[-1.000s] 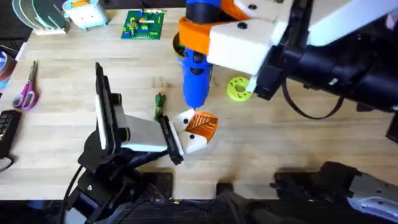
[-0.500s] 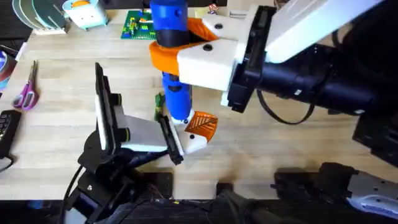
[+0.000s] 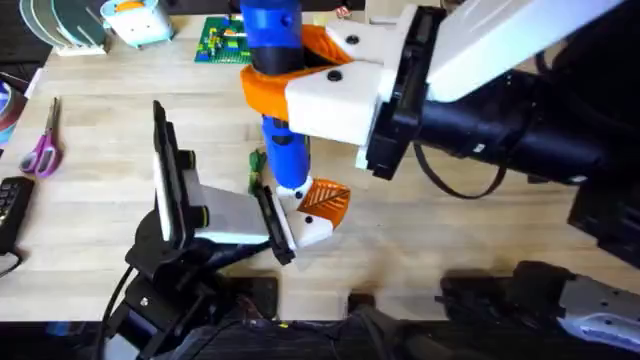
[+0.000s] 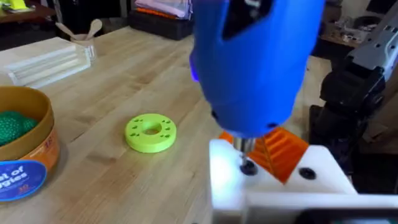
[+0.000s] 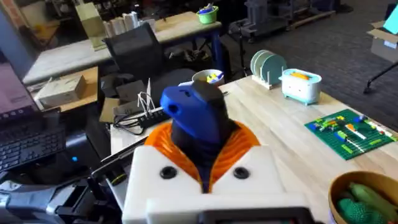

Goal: Pick up the gripper from the table and insert it into the empty holder that is missing its gripper. Then pick up a screw, insert it into the mounting hole, and use the screwdriver to tighten it. Finally, clean up the table by picking up the vegetable and placing it into the bucket.

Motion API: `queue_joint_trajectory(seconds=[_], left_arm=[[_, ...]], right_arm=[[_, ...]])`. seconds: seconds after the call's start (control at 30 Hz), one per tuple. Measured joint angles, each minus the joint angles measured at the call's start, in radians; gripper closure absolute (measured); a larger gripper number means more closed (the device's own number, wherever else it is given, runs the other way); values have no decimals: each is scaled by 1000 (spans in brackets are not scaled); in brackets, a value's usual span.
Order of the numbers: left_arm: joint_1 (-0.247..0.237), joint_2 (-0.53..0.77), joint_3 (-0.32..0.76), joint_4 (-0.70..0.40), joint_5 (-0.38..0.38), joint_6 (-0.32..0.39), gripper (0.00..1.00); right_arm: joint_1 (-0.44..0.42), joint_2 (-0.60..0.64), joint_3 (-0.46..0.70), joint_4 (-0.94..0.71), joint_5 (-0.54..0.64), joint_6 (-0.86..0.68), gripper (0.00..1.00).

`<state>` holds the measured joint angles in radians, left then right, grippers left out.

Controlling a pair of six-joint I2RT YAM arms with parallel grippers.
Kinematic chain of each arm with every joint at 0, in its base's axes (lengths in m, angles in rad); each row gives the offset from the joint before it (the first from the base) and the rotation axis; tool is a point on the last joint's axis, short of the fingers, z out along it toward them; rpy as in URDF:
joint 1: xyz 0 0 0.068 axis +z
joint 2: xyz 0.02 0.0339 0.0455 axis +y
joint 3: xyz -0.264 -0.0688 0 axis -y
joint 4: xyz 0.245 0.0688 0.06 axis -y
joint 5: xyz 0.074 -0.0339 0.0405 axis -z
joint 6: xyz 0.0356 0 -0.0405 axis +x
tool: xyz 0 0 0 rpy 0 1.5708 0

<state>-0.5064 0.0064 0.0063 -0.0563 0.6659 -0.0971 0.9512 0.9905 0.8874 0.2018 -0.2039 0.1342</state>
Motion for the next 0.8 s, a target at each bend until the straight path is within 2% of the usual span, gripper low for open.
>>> queue_joint_trajectory(seconds=[0.8], left_arm=[[0, 0, 0, 0, 0, 1, 995]], right_arm=[[0, -9, 0, -27, 0, -1, 980]])
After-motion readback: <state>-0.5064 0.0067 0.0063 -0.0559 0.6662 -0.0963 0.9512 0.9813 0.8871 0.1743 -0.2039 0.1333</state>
